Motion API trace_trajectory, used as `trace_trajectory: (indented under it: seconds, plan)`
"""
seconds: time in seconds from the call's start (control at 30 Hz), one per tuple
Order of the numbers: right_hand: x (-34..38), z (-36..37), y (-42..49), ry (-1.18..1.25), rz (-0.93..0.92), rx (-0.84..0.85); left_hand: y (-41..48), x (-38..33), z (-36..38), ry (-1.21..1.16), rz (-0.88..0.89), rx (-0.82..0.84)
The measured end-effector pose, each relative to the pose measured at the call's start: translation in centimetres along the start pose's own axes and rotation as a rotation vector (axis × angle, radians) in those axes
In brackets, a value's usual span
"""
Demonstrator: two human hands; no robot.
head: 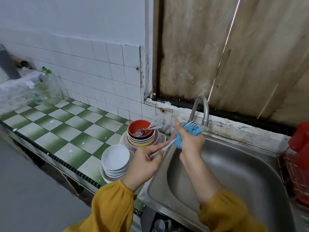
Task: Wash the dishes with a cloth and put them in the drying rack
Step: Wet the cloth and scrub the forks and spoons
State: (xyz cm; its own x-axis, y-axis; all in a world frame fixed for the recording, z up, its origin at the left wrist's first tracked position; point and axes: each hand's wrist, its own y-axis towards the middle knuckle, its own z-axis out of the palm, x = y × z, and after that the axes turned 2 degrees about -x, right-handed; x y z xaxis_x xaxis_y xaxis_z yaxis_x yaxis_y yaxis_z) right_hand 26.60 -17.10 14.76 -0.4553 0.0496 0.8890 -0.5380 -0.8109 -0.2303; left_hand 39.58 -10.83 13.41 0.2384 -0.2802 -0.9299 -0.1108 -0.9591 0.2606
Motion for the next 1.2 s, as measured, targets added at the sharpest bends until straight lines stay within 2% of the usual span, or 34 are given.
trace_trajectory:
  seconds: [0.2, 0.3, 0.37, 0.5, 0.57, 0.63, 0.83, 1.03, 1.2]
  plan:
    - [2.3, -0.1, 1.5, -0.111, -0.217, -0.053, -0.6, 0.8, -0.9, 0.087, 0.008, -0.01]
    - [3.5, -0.9, 2.4, -0.073, -0.153, -0.032, -1.0, 1.6, -1.5, 0.096, -0.015, -0.042]
    - [4.1, -1.8, 2.6, 0.024, -0.009, 0.089, -1.2, 2.4, -2.0, 0.091, -0.046, -0.086]
    - [3.4, -2.9, 1.1, 0.19, 0.25, 0.436, -0.7, 2.9, -1.8, 0.05, -0.065, -0.139]
    - [1.7, -2.6, -0.5, 0.133, 0.233, 0.583, -0.5, 2.4, -1.2, 0.033, -0.032, -0.116]
    - [0.6, -2.0, -1.3, 0.022, 0.138, 0.628, -0.5, 1.9, -0.7, -0.002, -0.01, -0.101]
    - [1.4, -0.4, -0.6, -0.177, -0.024, 0.388, -1.1, 2.4, -0.8, -0.031, -0.017, -0.077]
    - [2.8, 0.2, 0.2, -0.287, -0.199, 0.416, -0.5, 2.5, -1.4, 0.019, -0.029, -0.059]
    - [3.4, 1.1, 1.2, -0.292, -0.327, 0.359, 0.3, 1.3, -2.5, 0.043, -0.013, -0.047]
